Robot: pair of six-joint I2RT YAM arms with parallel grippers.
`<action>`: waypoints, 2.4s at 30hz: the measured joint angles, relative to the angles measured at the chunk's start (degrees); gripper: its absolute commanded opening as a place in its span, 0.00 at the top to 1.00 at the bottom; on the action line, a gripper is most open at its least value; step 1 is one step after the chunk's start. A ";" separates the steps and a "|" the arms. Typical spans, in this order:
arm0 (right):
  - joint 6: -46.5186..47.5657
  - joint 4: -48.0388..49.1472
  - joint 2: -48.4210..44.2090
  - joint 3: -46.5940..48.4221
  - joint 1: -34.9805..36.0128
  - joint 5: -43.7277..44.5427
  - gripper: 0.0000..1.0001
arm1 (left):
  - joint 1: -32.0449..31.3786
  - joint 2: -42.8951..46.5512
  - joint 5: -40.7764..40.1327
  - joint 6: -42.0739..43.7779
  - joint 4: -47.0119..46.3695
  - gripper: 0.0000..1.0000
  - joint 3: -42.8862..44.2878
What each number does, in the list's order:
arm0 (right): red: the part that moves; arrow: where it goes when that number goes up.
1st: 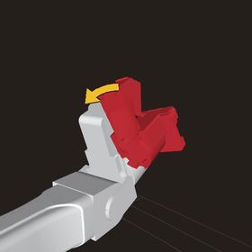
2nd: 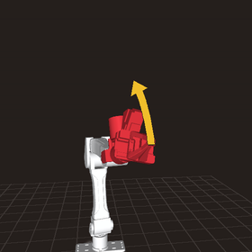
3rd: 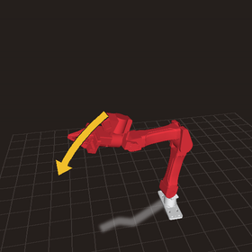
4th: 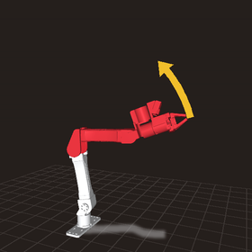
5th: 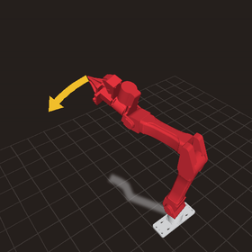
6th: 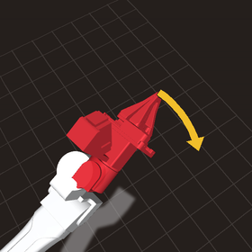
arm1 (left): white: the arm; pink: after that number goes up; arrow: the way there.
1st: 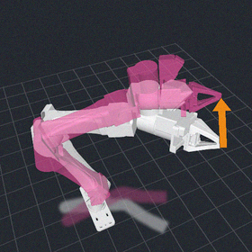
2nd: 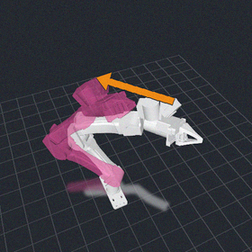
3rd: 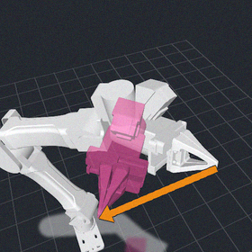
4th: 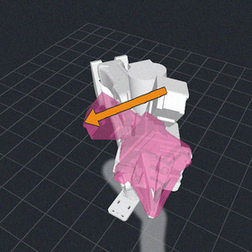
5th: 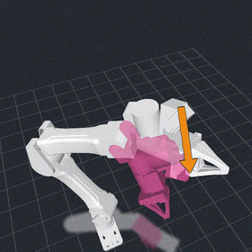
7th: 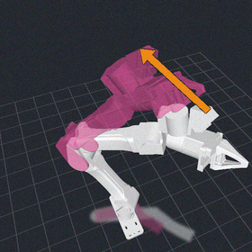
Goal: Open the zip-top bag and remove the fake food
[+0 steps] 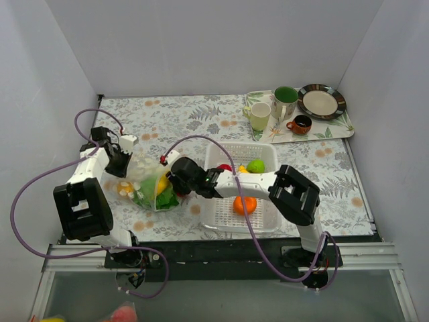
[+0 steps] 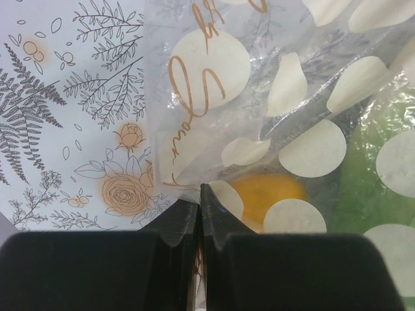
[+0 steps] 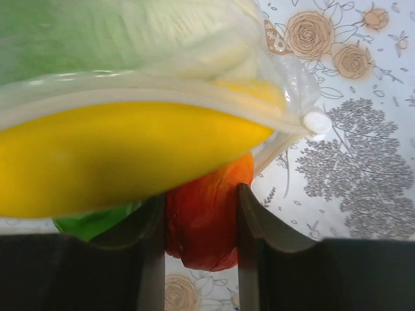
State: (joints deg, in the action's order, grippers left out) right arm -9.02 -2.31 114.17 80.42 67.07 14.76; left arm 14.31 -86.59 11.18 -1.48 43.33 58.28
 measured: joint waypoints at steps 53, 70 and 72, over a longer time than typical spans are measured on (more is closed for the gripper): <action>5.84 -2.91 -16.63 -13.81 6.21 -12.74 0.01 | -0.55 -0.35 -0.26 -1.46 -0.92 1.00 -1.29; 11.08 -5.03 -24.98 -22.56 6.03 -6.78 0.02 | -0.55 -1.09 0.28 -1.73 -0.76 1.00 -1.31; 12.87 -4.79 -22.29 -19.80 6.03 -6.88 0.03 | -0.55 -1.09 0.35 -1.79 -0.59 1.00 -1.31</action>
State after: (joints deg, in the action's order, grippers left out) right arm 3.86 -7.09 91.88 60.62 73.10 7.88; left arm 13.76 -87.68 11.53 -3.27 42.74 56.97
